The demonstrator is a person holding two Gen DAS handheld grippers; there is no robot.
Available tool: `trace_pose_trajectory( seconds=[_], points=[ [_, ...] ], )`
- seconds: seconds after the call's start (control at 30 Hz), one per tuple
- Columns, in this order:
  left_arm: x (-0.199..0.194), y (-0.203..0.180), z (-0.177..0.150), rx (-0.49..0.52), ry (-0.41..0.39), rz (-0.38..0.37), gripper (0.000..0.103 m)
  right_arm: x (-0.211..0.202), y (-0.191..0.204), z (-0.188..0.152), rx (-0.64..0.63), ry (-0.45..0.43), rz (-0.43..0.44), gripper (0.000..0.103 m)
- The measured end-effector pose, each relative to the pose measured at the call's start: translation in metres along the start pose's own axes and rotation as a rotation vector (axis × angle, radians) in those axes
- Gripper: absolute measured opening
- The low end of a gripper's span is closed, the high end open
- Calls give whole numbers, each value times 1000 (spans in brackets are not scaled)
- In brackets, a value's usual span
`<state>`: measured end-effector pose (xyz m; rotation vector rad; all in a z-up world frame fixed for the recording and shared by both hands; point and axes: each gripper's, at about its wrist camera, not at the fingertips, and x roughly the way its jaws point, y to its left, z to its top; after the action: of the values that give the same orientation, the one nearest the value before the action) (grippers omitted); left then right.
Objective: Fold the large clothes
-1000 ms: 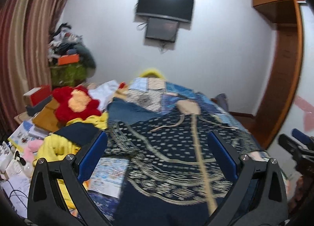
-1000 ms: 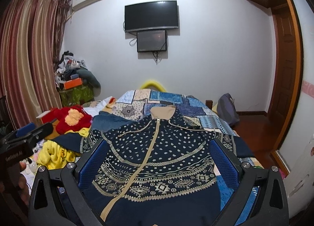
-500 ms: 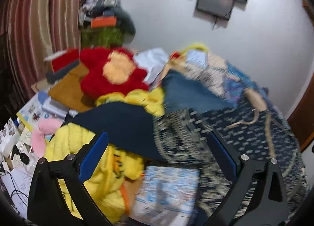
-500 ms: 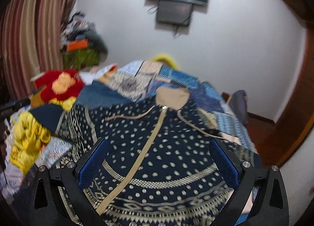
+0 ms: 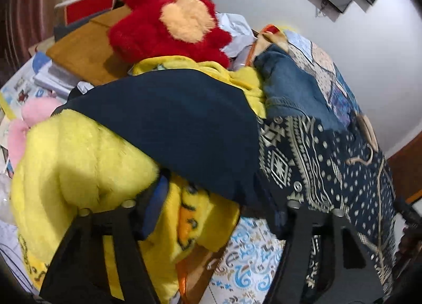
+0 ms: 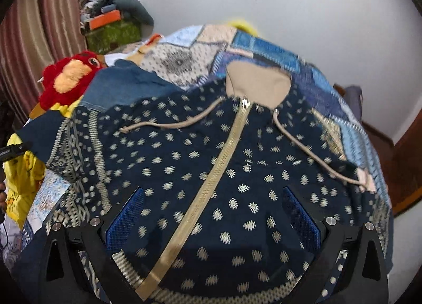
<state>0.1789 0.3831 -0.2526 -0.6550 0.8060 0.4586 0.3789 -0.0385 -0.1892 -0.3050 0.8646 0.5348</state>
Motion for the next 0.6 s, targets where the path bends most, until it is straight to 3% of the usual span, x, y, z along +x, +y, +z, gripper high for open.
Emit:
trace_pose_trajectory(
  seconds=[0.13, 0.3, 0.43, 0.6],
  points=[
    [4, 5, 14, -3, -29, 34, 36, 15, -9, 1, 50, 38, 28, 102],
    [7, -9, 31, 44, -58, 150, 12, 16, -12, 1, 67, 52, 38, 102],
    [-16, -44, 43, 156, -149, 218, 9, 3, -17, 1, 68, 38, 37, 102],
    [-63, -110, 61, 283, -298, 139, 5, -26, -30, -2, 82, -12, 25, 102]
  ],
)
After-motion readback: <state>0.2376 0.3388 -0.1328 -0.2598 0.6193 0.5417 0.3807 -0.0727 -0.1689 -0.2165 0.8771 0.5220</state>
